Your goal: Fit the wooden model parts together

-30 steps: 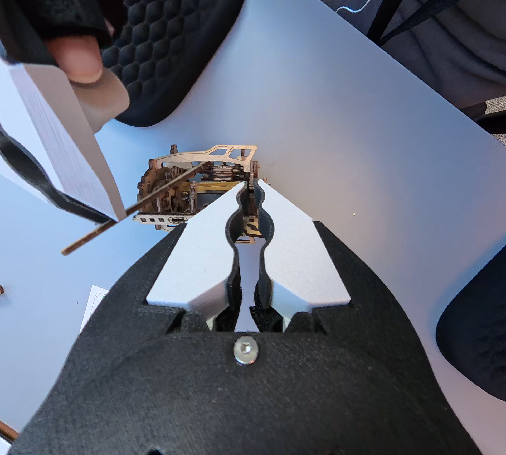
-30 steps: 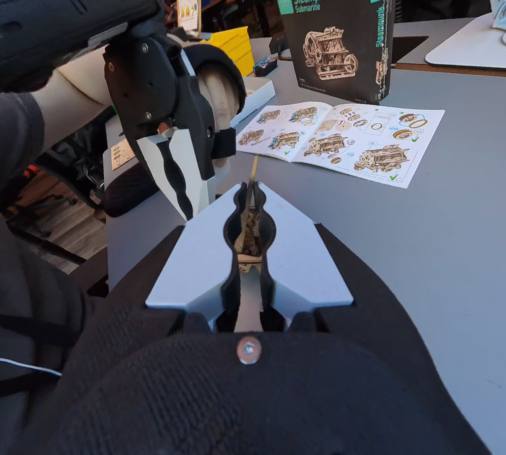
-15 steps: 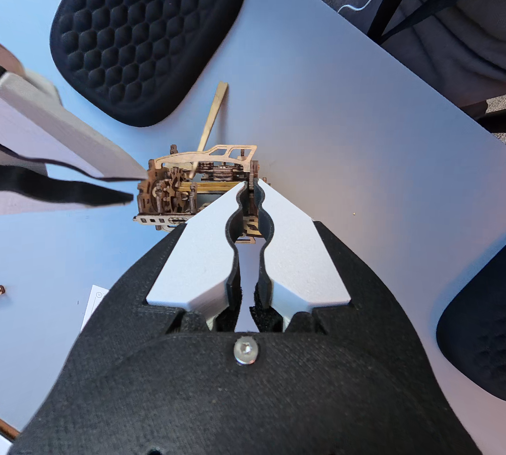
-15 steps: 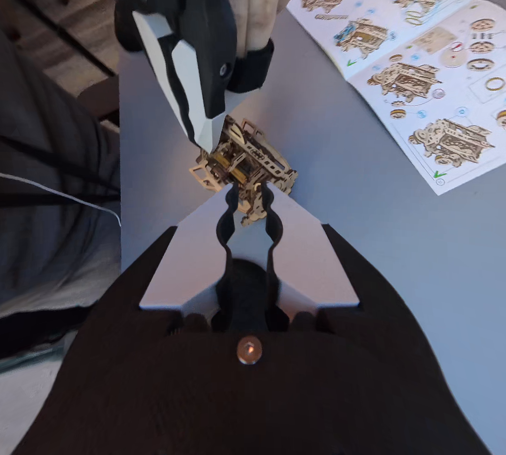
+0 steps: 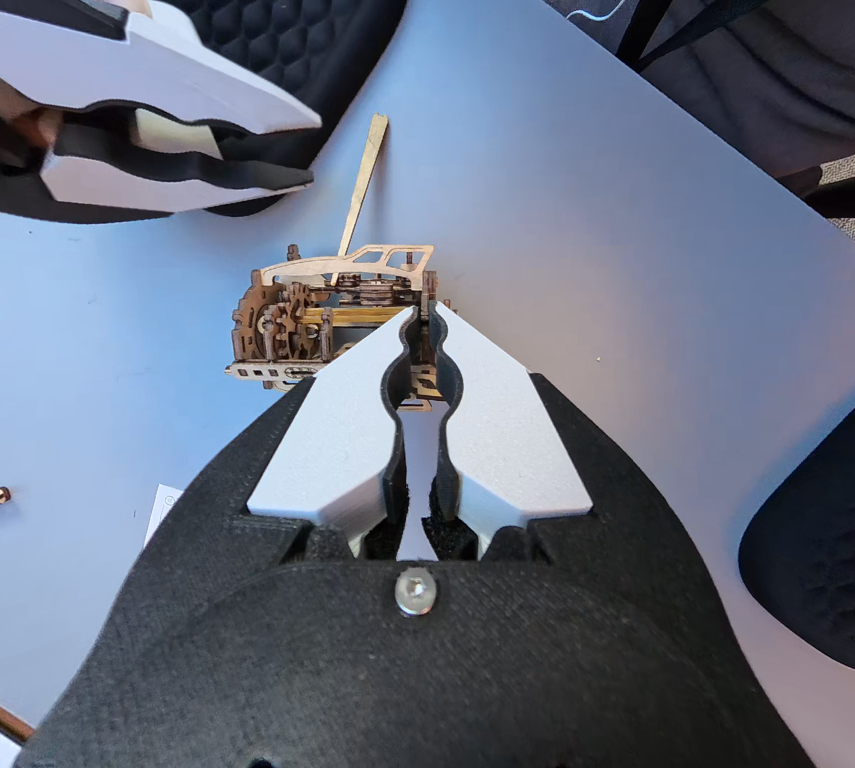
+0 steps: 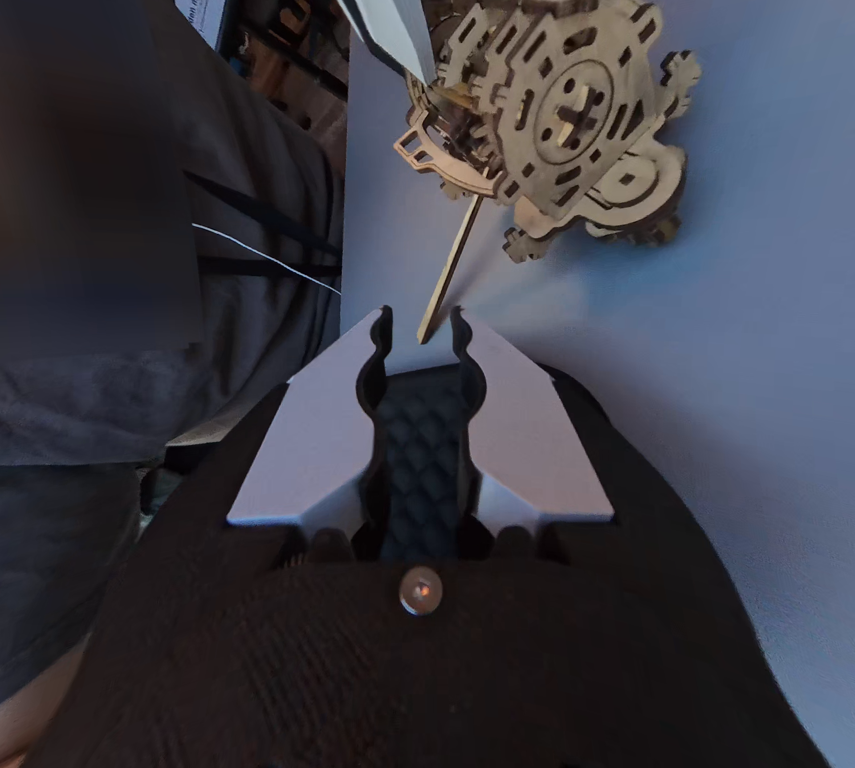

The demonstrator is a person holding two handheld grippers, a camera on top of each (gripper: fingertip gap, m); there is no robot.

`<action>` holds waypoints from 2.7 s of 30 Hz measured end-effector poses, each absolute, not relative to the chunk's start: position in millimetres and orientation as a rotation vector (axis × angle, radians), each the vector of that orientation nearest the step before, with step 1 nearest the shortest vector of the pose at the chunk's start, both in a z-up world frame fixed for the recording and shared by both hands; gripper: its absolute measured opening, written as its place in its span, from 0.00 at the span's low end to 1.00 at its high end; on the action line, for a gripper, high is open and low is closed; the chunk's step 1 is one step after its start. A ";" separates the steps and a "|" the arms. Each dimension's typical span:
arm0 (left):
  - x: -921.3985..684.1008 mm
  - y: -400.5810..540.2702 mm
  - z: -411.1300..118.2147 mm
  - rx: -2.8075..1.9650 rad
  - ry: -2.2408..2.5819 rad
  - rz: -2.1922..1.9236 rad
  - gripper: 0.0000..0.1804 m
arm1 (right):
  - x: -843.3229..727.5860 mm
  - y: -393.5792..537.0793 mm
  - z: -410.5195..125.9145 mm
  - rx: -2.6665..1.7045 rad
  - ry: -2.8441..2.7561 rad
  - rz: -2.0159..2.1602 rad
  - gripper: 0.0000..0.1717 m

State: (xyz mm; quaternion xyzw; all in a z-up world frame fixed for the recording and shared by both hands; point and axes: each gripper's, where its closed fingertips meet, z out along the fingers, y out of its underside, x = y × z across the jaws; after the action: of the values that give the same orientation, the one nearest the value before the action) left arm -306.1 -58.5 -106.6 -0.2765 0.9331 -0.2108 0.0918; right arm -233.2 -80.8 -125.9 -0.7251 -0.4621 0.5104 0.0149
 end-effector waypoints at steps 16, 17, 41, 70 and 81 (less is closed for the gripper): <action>-306.0 -58.5 -106.6 -0.829 2.773 -0.626 0.00 | -250.7 -70.4 -137.7 -2.385 -1.466 1.527 0.14; -305.9 -58.5 -106.6 -0.829 2.773 -0.626 0.00 | -251.5 -71.0 -138.0 -2.391 -1.467 1.533 0.14; -306.0 -58.3 -106.7 -0.825 2.771 -0.624 0.00 | -245.2 -79.1 -133.2 -2.545 -1.152 1.735 0.01; -305.4 -58.0 -107.0 -0.856 2.730 -0.610 0.00 | -282.0 -15.0 -48.9 -1.860 -0.582 1.220 0.00; -305.4 -56.8 -106.6 -0.906 2.666 -0.630 0.00 | -287.8 -20.6 -48.2 -1.863 -0.609 1.054 0.00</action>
State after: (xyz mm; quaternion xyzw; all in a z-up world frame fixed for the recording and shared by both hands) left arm -305.4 -56.8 -106.6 -0.3115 0.9164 -0.2165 0.1277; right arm -287.8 -20.6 -48.2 -0.7509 -0.2454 0.4247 0.4422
